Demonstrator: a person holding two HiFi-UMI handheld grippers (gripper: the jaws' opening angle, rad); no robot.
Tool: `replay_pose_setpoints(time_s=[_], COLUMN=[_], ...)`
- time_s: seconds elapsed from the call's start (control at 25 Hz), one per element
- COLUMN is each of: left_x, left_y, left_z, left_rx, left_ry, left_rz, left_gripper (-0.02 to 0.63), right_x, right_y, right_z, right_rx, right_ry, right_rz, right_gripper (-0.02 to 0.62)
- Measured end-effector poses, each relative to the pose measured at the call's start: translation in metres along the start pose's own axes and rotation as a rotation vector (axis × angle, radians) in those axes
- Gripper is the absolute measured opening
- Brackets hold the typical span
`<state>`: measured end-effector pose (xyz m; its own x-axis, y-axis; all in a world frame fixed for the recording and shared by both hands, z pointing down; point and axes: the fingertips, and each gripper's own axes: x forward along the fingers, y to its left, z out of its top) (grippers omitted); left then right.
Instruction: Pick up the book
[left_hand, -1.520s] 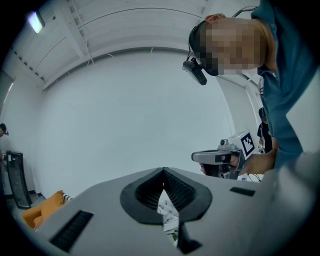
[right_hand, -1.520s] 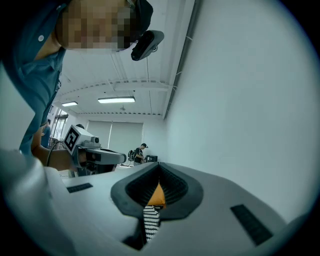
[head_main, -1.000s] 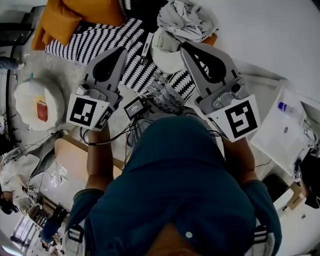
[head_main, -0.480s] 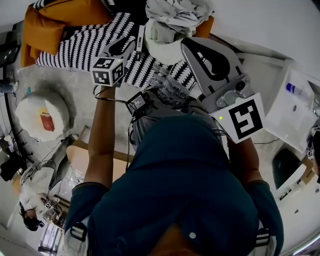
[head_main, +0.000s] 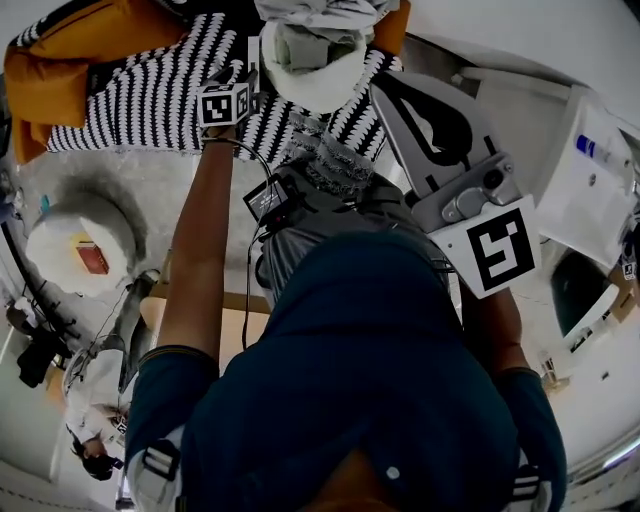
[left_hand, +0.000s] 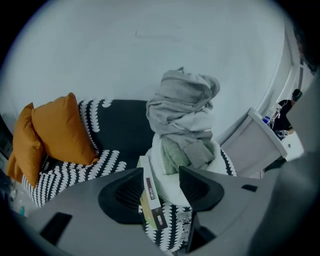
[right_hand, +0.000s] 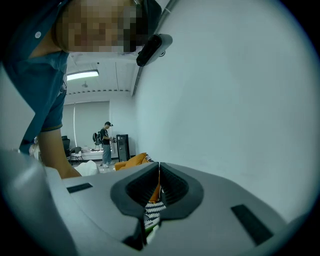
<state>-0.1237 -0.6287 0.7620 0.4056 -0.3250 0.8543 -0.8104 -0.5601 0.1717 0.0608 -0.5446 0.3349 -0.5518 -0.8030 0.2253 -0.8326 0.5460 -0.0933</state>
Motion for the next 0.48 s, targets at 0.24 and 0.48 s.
replay_pose_setpoints(time_s=[0.24,0.48], left_x=[0.066,0.117], left_y=[0.029,0.036], left_z=[-0.033,-0.055], left_rx=[-0.022,-0.007], left_ry=[0.122,0.204], left_rz=[0.044,0.070], left_gripper=[0.206,0.206], right_x=[-0.001,-0.002], right_y=[-0.014,-0.031], right_z=[-0.031,-0.063], right_rx=[0.017,0.045], right_ry=[0.066,0.137], right_rz=[-0.050,-0.087], right_gripper=[0.014,0.014])
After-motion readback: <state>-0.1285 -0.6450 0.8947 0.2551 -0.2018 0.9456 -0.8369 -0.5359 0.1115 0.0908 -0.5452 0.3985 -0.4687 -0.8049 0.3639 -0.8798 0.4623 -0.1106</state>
